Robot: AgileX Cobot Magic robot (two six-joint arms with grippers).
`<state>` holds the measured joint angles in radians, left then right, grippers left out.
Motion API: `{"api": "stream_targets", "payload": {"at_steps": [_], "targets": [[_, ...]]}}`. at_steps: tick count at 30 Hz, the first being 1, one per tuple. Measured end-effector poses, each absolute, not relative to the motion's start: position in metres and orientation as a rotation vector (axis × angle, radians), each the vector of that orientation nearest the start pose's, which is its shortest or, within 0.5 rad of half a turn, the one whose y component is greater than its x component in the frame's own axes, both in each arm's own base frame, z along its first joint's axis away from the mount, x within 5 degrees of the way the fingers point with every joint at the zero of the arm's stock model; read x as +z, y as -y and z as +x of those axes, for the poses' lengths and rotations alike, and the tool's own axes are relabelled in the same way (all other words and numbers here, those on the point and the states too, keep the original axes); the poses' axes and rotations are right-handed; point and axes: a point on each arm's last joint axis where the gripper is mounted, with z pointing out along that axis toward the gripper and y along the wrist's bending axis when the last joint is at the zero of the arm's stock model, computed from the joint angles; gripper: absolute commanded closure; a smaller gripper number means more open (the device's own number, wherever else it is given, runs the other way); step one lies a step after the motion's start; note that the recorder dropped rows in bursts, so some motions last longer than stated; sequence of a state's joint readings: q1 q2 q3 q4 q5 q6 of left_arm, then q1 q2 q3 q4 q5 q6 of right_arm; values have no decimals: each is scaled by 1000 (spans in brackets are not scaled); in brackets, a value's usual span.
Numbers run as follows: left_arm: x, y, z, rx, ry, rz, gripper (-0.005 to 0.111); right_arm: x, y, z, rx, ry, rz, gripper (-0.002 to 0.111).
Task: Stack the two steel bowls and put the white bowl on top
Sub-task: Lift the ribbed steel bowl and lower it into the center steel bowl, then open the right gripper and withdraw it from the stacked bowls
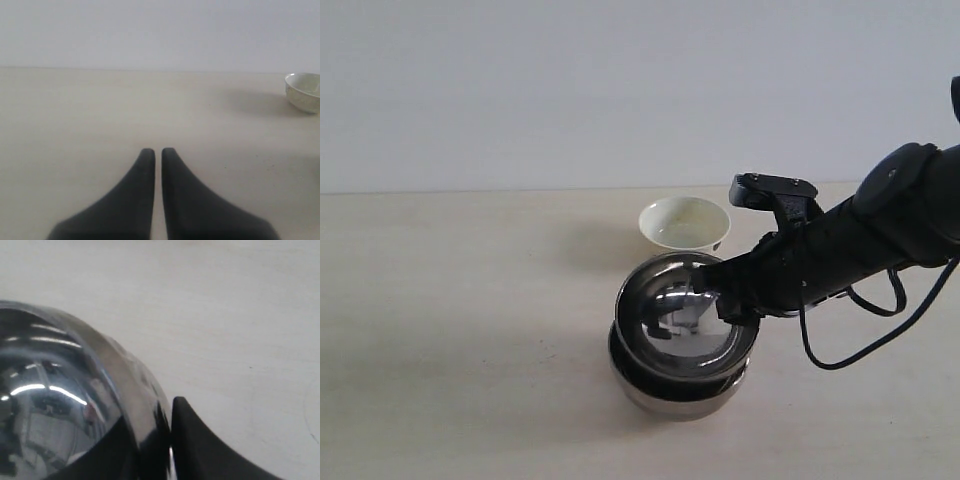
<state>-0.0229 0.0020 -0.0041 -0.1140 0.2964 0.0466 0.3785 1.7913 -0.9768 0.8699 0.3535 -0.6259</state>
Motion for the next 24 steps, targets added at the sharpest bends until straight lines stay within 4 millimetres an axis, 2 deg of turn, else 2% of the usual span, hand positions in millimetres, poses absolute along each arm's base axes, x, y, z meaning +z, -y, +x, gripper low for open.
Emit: {"api": "stream_targets", "payload": {"at_steps": [2,13,20,24], "targets": [[188,4,54,-91,-1777,-11,102,168,-152,318,572,-2561,-321,66],[188,4,54,-91,-1777,-11,102,169,-153,318,570,-2551,-348,67],[188,4,54,-91,-1777,-11,102,196,-156,325,584,-2460,-358,67],[188,4,54,-91,-1777,-11,102,199,-155,325,569,-2443,-357,67]]}}
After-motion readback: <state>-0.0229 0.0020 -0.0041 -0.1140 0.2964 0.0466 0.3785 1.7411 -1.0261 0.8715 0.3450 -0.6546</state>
